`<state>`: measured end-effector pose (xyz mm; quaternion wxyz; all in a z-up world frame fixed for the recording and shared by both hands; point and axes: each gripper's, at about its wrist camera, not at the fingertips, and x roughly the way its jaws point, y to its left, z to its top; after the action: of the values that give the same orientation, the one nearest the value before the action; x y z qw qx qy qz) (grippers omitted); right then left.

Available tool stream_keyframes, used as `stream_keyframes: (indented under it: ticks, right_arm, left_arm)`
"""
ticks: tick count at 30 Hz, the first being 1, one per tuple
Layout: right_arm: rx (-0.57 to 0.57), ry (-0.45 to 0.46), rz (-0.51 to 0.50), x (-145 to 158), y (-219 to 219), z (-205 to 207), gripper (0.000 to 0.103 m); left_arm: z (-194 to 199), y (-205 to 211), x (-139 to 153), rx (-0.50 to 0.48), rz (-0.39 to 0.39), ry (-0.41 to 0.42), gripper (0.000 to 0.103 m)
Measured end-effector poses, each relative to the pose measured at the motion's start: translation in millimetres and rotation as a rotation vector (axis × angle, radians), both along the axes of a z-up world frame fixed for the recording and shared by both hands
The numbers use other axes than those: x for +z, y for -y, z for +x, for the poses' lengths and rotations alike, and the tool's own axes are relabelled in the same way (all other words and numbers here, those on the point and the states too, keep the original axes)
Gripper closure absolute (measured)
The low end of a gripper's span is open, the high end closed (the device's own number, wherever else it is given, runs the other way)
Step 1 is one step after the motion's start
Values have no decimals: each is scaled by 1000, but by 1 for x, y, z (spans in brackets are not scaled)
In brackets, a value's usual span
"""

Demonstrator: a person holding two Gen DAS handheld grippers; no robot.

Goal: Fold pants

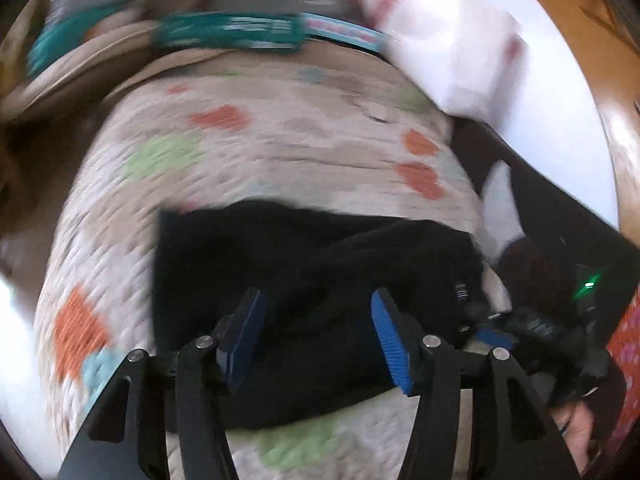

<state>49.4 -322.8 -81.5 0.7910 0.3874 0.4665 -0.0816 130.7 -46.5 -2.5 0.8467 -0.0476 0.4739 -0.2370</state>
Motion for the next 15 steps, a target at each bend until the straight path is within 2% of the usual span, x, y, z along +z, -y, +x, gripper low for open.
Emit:
stream_keyframes:
  ticks: [3,5,7,12,13,15]
  right_arm:
    - [-11,57,-4,-1,-3,-1,32]
    - [-13,78,2,-6,-8,2,30]
    - [-21,102,-5,-5,-6,0,27]
    - [-9,148,-26,-4,-9,-1,24]
    - [-5,153,-29,-4,-10,0,27]
    - [-22,163,-14,-8,-5,-1,29]
  left_arm:
    - [22,50,3,-100,-3,-19,38]
    - [41,94,-4,-178,-10,-58,36]
    - [53,127,-13,-221,19,-75,36]
    - [72,205,-49,-350,120,-137,36]
    - [74,220,-57,-371,185,-126,33]
    - [76,237,-68,-406,266,-102,29]
